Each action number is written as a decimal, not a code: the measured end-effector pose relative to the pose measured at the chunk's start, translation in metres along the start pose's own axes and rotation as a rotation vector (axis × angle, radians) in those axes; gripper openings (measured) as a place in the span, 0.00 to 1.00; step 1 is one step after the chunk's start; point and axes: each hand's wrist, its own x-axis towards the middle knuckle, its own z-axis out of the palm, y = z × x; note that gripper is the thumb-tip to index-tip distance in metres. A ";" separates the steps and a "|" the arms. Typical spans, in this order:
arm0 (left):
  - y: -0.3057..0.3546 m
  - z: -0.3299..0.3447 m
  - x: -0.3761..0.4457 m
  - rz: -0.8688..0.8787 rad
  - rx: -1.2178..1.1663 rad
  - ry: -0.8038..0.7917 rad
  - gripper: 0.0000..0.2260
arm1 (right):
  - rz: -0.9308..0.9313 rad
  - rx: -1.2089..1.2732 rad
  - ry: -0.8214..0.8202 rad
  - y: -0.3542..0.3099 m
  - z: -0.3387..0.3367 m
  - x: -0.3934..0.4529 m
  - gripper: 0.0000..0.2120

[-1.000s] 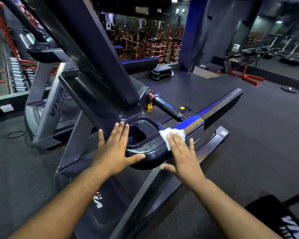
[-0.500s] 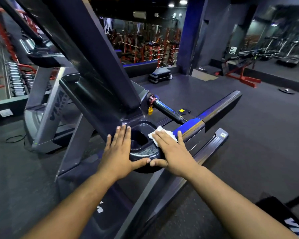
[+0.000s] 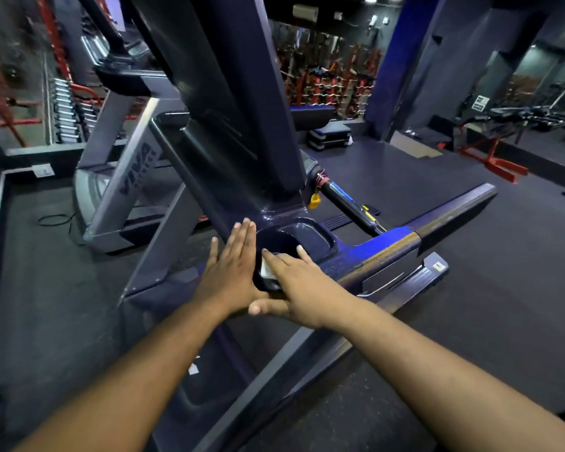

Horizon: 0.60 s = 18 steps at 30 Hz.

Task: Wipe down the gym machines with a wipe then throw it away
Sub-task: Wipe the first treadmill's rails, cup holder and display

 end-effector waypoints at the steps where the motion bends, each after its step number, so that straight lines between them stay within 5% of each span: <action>1: -0.001 -0.001 0.000 0.001 0.000 -0.009 0.61 | -0.009 0.005 0.000 0.002 -0.001 0.001 0.61; 5: -0.003 -0.002 -0.002 0.011 -0.012 -0.023 0.72 | -0.130 -0.145 -0.009 0.034 -0.006 -0.021 0.58; 14: -0.001 -0.007 -0.002 0.012 0.007 -0.061 0.70 | -0.044 -0.283 -0.317 0.090 -0.048 0.021 0.57; 18: -0.001 -0.007 -0.003 0.003 0.010 -0.054 0.70 | 0.031 -0.269 -0.284 0.078 -0.044 0.019 0.59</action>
